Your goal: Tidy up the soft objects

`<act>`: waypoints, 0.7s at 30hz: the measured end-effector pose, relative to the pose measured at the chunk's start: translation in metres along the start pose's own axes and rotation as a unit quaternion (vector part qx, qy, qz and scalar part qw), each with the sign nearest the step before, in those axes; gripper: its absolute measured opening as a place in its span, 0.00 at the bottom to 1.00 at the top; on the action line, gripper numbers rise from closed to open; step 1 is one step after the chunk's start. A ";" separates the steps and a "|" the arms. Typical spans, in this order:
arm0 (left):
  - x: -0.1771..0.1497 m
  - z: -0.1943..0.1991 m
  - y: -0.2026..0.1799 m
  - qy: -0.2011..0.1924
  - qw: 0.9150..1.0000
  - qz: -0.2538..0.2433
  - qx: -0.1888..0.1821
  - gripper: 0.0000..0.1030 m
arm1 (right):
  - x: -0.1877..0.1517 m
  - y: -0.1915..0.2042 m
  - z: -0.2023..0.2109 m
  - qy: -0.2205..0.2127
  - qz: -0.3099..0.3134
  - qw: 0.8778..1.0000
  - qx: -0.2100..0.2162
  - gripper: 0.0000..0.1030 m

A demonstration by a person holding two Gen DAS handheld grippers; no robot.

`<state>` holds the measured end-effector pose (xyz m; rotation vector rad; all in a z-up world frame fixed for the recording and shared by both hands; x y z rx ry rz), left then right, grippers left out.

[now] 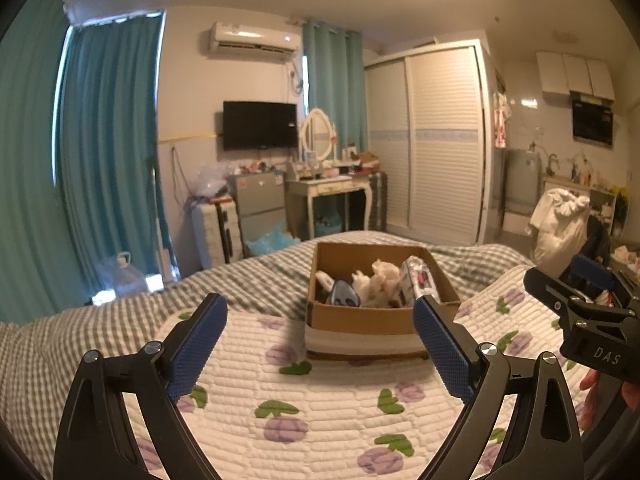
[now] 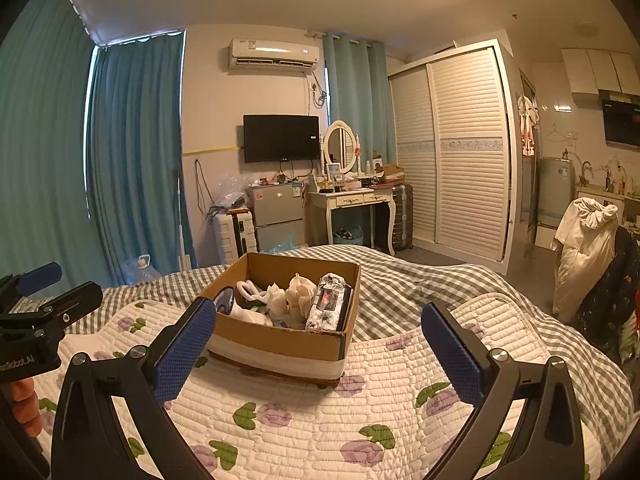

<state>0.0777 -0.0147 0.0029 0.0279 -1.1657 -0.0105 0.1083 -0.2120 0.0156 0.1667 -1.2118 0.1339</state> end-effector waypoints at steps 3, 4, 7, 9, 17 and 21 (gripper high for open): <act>-0.001 -0.001 0.001 0.002 1.000 0.000 -0.001 0.93 | 0.000 -0.001 0.000 0.000 -0.001 1.000 -0.001 1.00; -0.001 -0.001 0.001 0.003 1.000 0.001 -0.001 0.93 | 0.001 -0.001 0.000 0.000 -0.001 1.000 -0.001 1.00; 0.000 -0.001 0.002 0.003 1.000 0.003 -0.001 0.93 | 0.000 -0.001 0.000 0.002 -0.001 1.000 -0.001 1.00; 0.000 -0.001 0.002 0.004 1.000 0.005 0.000 0.93 | 0.000 0.000 0.000 0.002 0.000 1.000 -0.001 1.00; 0.000 -0.001 0.007 0.007 1.000 0.013 -0.001 0.93 | 0.000 0.002 -0.002 0.005 0.002 1.000 -0.003 1.00; 0.000 -0.001 0.007 0.009 1.000 0.011 -0.003 0.93 | -0.001 0.002 -0.003 0.008 0.003 1.000 -0.003 1.00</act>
Point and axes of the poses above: each gripper's, at about its wrist camera, not at the fingertips, and z roughly against the way its jaws point, y to its left, x to its top, the point moved 3 cm from there along -z, roughly the way its jaws point, and after that the axes turned 6 degrees about y, right-handed, at the moved point
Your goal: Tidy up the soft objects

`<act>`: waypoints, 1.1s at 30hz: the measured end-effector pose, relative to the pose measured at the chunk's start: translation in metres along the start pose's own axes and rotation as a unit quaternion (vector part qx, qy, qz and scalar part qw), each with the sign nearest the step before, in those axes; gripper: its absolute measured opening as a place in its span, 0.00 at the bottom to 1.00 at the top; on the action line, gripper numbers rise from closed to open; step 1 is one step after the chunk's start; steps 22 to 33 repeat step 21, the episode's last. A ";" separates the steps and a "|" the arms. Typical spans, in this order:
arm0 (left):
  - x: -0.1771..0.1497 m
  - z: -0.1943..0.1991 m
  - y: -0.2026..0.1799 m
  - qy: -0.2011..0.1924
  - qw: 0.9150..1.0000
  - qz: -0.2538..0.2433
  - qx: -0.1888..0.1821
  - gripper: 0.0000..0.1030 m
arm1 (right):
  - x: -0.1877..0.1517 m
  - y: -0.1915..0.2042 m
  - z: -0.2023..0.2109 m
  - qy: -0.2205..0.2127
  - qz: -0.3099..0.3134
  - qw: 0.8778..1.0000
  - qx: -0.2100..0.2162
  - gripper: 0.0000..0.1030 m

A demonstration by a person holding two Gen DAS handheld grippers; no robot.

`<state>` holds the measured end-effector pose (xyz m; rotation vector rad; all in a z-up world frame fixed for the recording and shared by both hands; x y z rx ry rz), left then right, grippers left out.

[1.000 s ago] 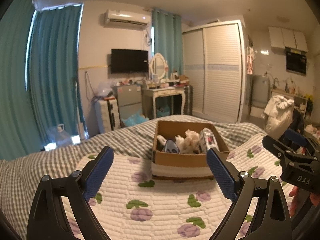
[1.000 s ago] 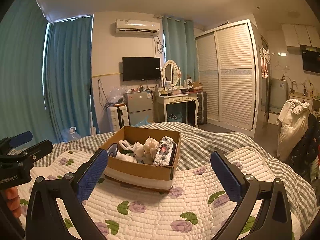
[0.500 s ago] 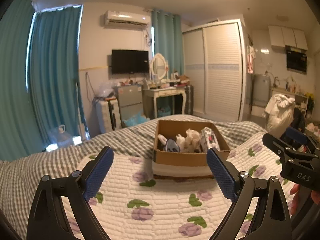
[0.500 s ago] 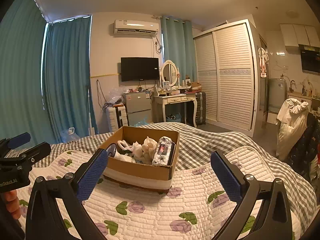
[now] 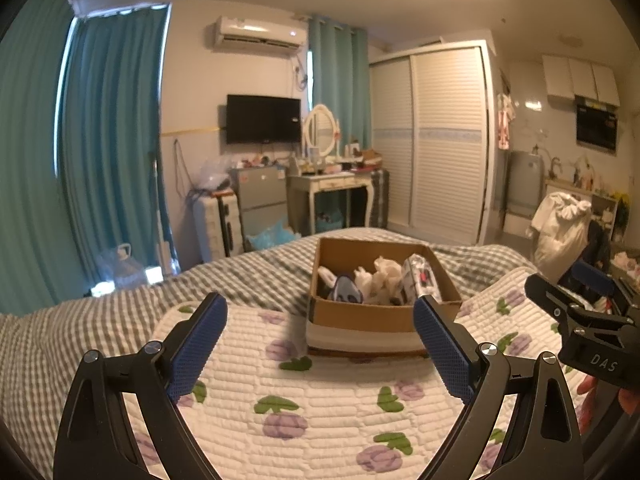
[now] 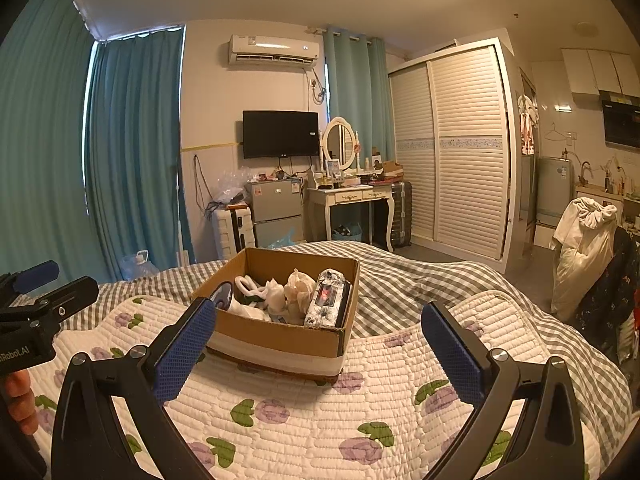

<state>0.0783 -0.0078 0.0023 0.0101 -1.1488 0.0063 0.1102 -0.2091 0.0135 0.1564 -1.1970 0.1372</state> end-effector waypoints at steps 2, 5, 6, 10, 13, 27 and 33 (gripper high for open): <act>0.000 0.000 0.000 0.000 1.000 -0.001 0.000 0.93 | -0.001 0.000 0.000 0.001 0.000 1.000 -0.001 1.00; 0.000 0.000 0.000 0.000 1.000 -0.001 0.001 0.93 | -0.001 0.000 -0.001 0.000 0.000 1.000 -0.001 1.00; 0.000 0.000 0.000 0.000 1.000 -0.001 0.000 0.93 | -0.001 -0.001 -0.001 0.001 0.000 1.000 -0.001 1.00; 0.000 0.000 0.001 0.002 1.000 0.003 -0.004 0.93 | -0.003 -0.001 -0.002 0.005 0.000 1.000 -0.003 1.00; 0.000 -0.001 0.002 0.005 1.000 0.004 -0.004 0.93 | -0.004 -0.001 -0.003 0.005 0.000 1.000 -0.003 1.00; -0.002 -0.003 0.002 0.007 1.000 0.002 -0.005 0.93 | -0.004 0.000 -0.004 0.006 -0.001 1.000 -0.007 1.00; -0.002 -0.003 0.002 0.007 1.000 0.002 -0.005 0.93 | -0.004 0.000 -0.004 0.006 -0.001 1.000 -0.007 1.00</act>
Point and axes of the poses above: each gripper's, at about its wrist camera, not at the fingertips, and z roughly against the way its jaws point, y to its left, x to its top, the point moved 3 cm from there along -z, roughly the way its jaws point, and after that the axes turned 6 degrees about y, right-handed, at the moved point
